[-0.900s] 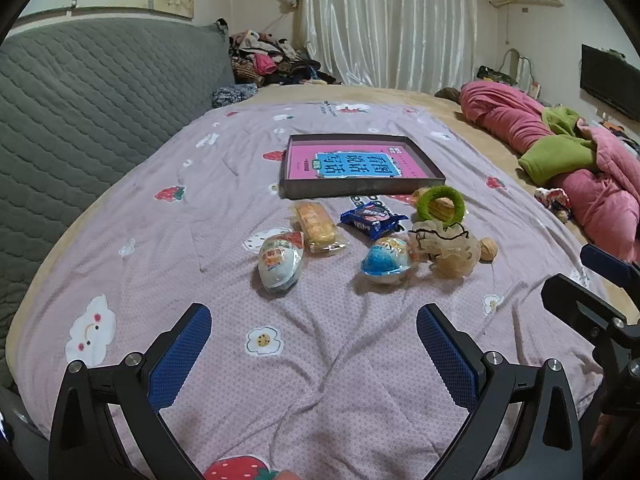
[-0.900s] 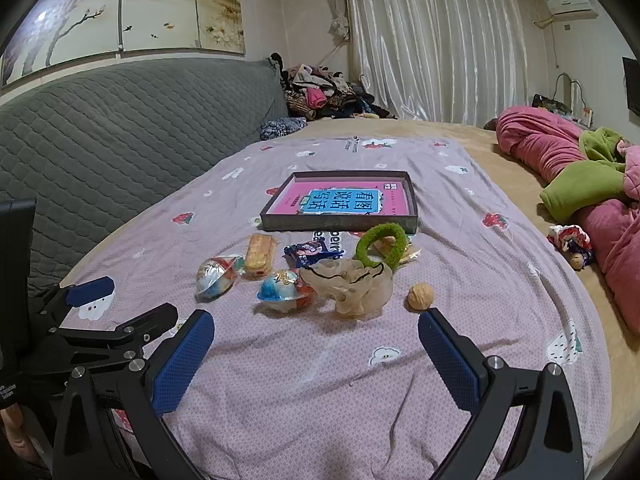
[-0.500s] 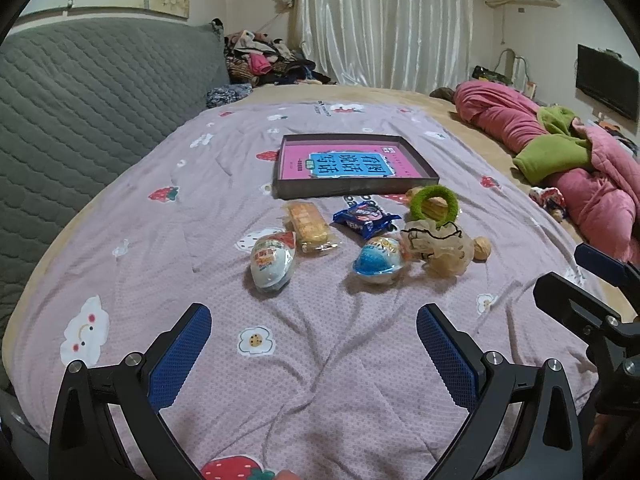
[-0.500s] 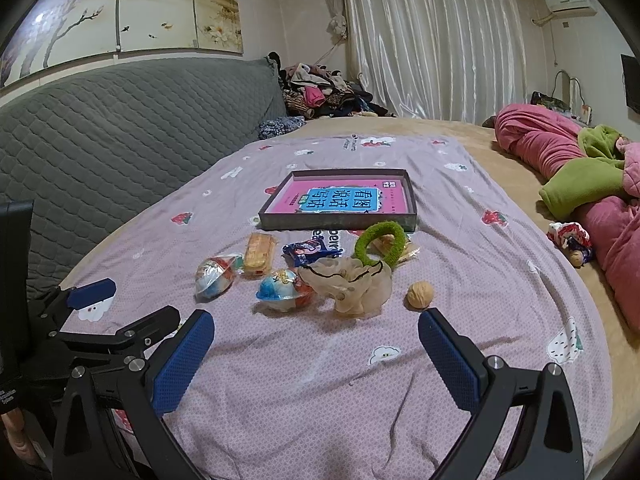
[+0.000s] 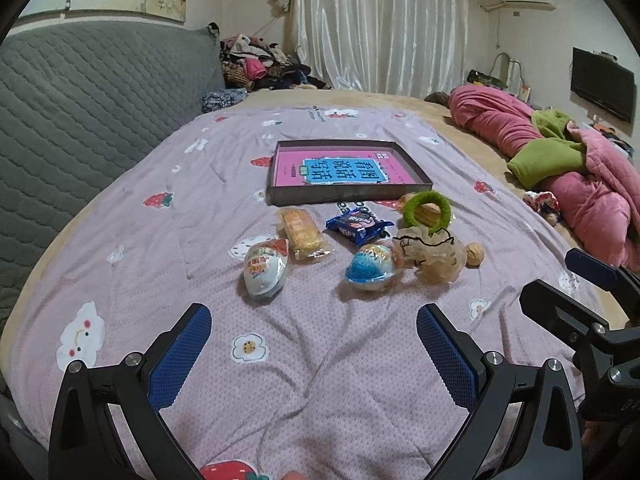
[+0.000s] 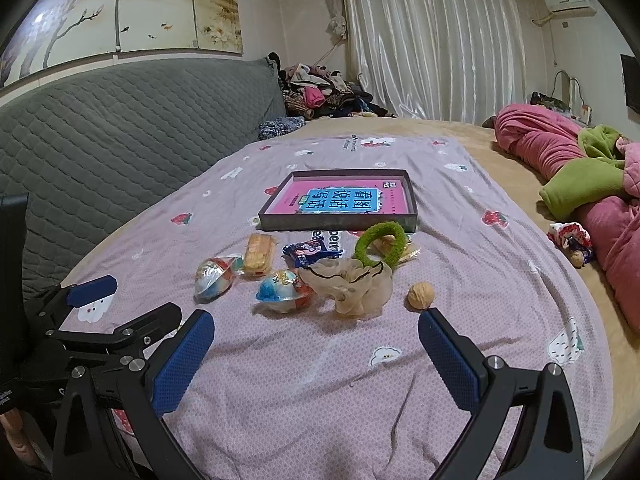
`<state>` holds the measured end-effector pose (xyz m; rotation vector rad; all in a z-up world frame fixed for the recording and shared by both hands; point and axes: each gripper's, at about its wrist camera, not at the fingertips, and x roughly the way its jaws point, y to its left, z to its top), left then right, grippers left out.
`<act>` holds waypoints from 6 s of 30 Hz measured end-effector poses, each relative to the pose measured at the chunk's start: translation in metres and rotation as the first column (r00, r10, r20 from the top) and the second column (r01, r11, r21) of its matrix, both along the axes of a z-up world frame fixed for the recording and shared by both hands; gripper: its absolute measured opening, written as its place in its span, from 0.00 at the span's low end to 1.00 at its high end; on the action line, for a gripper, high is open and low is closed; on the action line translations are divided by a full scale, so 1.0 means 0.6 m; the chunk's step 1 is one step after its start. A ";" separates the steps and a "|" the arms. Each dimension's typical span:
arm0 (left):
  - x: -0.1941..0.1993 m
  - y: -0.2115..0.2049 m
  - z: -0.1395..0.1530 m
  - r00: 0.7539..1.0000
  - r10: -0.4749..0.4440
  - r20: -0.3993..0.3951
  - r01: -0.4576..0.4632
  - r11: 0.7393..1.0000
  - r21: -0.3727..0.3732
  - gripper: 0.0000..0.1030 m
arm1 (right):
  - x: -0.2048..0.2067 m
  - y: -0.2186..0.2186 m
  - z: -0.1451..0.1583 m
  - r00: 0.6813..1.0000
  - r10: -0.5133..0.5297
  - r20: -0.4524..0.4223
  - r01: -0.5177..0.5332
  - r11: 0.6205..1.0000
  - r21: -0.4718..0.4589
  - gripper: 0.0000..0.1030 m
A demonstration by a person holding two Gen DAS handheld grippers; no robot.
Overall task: Organize objects
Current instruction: 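Move both tools toward the snacks on the bed, then grasp the white-red wrapped egg with left tool while right tool grasps beige mesh toy, then carry the egg and mesh toy with both tools over the book tray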
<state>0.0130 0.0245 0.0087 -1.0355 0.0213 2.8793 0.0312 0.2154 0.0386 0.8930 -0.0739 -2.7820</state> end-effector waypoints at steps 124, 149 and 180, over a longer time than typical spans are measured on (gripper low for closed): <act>-0.222 -0.025 -0.043 0.992 -0.054 0.117 0.050 0.998 0.030 0.50 | -0.191 -0.044 -0.049 0.993 0.077 0.089 -0.094 0.975 0.203 0.22; -0.362 0.008 0.167 0.997 -0.059 -0.046 0.058 0.998 -0.017 0.50 | -0.309 0.010 0.137 0.997 0.068 -0.044 -0.061 0.988 0.141 0.22; -0.722 0.009 0.056 0.997 0.065 -0.032 -0.060 0.990 0.130 0.50 | -0.632 0.008 0.069 0.987 -0.129 -0.091 0.123 0.990 -0.071 0.22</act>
